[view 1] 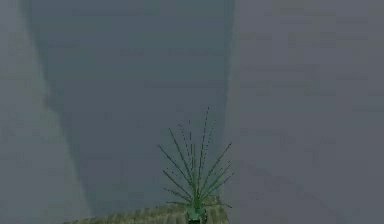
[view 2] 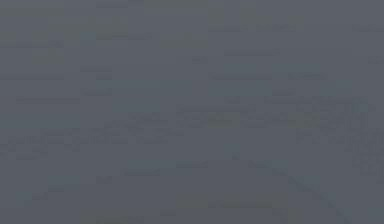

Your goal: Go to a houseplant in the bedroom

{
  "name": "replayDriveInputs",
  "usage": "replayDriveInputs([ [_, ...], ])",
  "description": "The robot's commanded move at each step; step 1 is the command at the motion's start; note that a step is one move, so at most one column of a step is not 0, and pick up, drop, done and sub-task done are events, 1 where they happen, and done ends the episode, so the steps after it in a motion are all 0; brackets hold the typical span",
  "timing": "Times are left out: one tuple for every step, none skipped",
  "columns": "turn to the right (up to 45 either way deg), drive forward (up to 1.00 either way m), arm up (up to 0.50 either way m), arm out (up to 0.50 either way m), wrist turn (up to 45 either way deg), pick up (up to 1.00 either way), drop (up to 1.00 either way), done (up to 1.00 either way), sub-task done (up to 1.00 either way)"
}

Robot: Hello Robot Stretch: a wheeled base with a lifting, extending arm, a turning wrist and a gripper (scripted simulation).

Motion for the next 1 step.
replayDriveInputs([
  [0.0,0.00,0.00,0.00,0.0,0.00,0.00,1.00,0.00],
])
